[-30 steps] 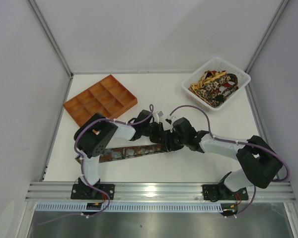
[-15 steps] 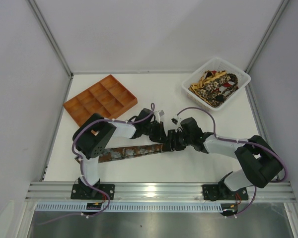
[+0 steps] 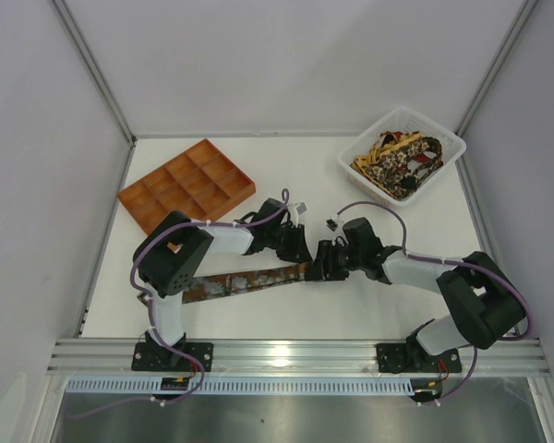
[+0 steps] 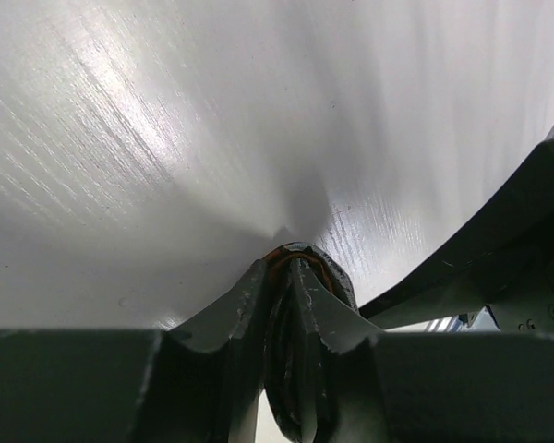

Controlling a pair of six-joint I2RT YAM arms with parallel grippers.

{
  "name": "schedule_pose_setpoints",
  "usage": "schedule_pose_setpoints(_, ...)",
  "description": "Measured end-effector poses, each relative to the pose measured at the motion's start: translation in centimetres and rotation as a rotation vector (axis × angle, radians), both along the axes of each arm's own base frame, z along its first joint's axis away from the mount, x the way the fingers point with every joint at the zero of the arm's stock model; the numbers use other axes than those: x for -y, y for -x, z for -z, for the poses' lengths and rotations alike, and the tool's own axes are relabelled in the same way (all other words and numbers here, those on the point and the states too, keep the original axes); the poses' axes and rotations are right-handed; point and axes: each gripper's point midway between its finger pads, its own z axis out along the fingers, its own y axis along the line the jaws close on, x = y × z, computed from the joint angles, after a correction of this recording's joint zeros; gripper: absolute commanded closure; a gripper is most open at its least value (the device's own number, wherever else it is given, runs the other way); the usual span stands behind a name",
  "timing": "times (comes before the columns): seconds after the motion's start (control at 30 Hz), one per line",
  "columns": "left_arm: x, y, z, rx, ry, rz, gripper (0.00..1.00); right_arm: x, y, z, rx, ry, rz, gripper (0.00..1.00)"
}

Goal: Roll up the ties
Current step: Roll the tie

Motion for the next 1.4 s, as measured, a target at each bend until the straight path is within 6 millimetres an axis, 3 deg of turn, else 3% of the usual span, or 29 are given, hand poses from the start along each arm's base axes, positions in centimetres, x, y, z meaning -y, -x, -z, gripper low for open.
schedule_pose_setpoints(0.5,-0.1,-0.1,0.1,0.012,-0.013,0.005,0.82,-1.2,1.0,-1.4,-0.185,-0.132,-0.017,0.57)
schedule_pose_setpoints(0.8,-0.1,-0.2,0.1,0.015,-0.012,0.005,0.82,-1.5,1.5,-2.5,-0.252,-0.191,-0.030,0.67)
schedule_pose_setpoints(0.97,-0.1,-0.2,0.1,0.015,-0.012,0.005,0.81,-1.7,0.2,-3.2,-0.220,-0.194,-0.001,0.79)
schedule_pose_setpoints(1.13,-0.1,-0.2,0.1,0.015,-0.012,0.005,0.79,-2.4,-2.0,-3.8,-0.169,-0.205,0.025,0.83)
schedule_pose_setpoints(1.4,-0.1,-0.3,-0.1,0.025,-0.010,0.008,0.69,-2.3,-2.6,-1.9,-0.185,-0.170,0.053,0.85)
